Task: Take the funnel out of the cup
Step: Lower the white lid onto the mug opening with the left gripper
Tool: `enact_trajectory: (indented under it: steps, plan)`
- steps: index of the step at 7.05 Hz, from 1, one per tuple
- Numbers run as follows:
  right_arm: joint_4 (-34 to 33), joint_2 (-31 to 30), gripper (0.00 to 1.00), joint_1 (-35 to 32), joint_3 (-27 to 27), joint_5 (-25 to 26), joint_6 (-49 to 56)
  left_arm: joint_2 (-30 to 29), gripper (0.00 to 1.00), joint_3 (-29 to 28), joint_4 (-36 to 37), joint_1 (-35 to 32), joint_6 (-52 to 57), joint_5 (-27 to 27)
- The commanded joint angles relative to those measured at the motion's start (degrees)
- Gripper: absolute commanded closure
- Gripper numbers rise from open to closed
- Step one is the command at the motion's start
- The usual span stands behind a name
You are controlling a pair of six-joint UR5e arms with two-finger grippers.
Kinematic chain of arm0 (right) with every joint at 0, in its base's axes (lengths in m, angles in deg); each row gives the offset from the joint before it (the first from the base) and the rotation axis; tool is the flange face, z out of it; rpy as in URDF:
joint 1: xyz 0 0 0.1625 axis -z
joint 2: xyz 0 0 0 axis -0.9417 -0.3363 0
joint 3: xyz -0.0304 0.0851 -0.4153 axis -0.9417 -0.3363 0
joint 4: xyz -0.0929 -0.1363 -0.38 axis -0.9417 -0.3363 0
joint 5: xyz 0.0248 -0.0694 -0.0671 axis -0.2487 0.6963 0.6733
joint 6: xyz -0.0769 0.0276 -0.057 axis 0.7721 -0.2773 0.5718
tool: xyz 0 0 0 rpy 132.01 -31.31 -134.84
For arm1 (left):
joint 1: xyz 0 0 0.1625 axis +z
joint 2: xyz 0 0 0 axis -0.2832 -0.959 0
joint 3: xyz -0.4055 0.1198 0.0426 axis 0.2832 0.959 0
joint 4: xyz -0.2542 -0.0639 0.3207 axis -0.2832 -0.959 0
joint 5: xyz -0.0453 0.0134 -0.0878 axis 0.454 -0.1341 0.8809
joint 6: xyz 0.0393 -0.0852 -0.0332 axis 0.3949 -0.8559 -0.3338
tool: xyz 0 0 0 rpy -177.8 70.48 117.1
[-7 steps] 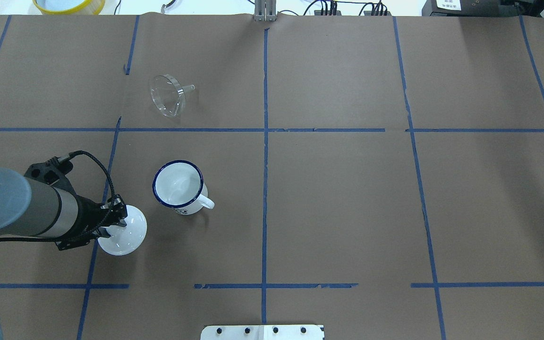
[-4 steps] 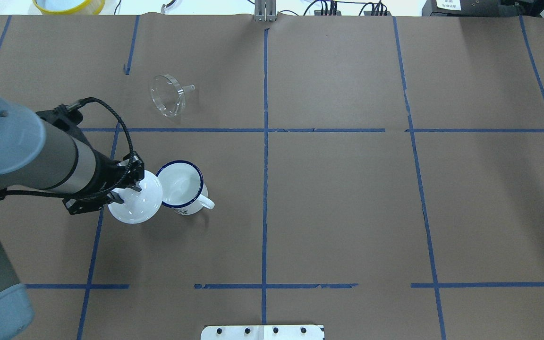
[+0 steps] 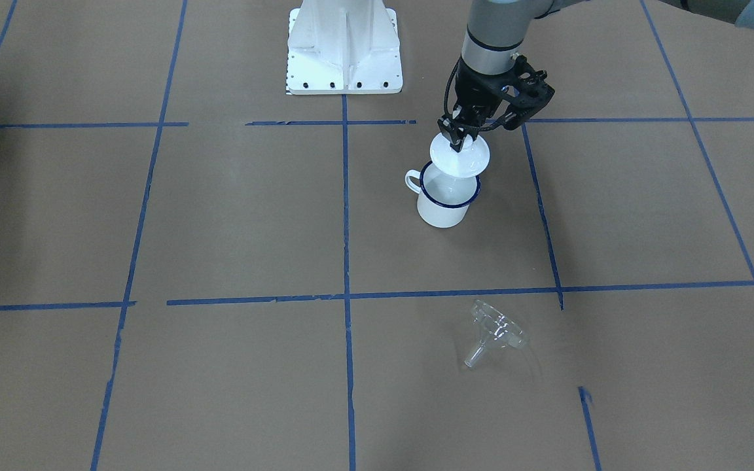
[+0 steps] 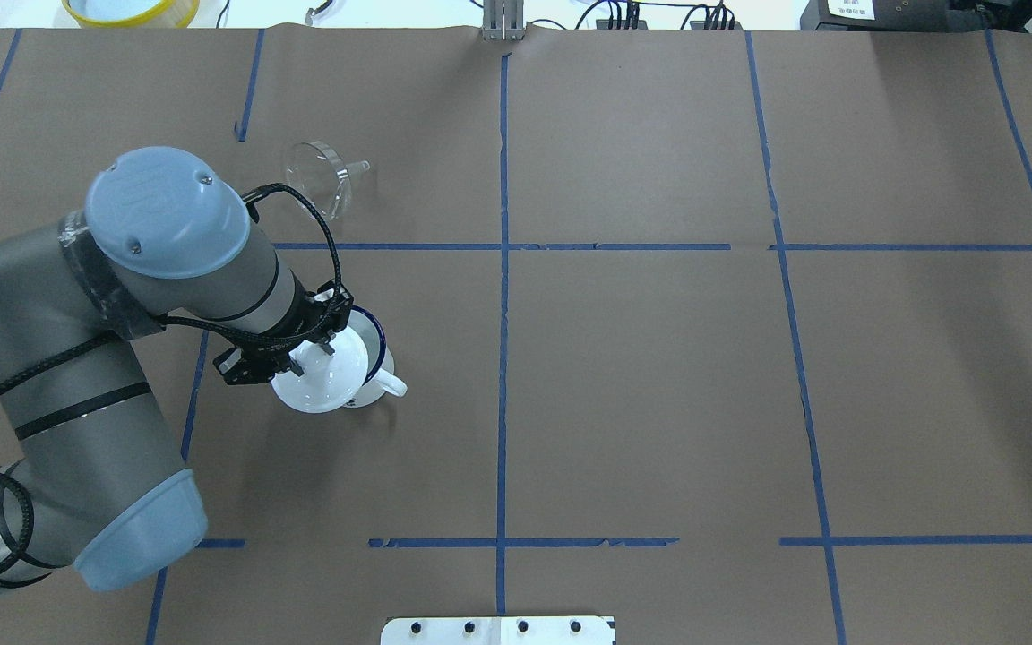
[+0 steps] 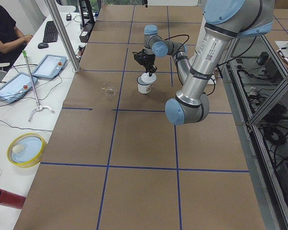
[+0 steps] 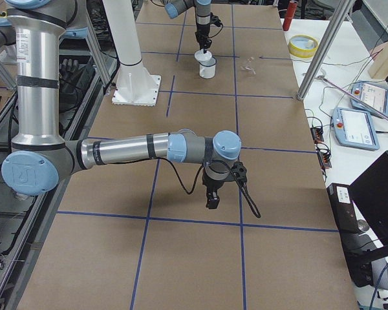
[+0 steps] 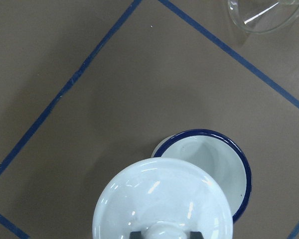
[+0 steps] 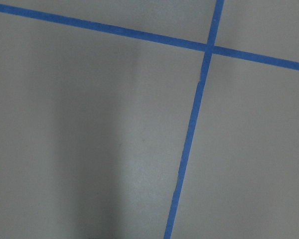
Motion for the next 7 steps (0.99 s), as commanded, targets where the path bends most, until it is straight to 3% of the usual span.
enact_trajectory:
  steps: [1, 7]
  plan:
    - [0.00, 0.00, 0.00, 0.00, 0.00, 0.00, -0.01, -1.18, 1.00, -0.81, -0.28, -0.40, 0.13, 0.28]
    - [0.00, 0.00, 0.00, 0.00, 0.00, 0.00, -0.01, -1.36, 1.00, -3.43, -2.30, -1.46, 2.67, -0.25]
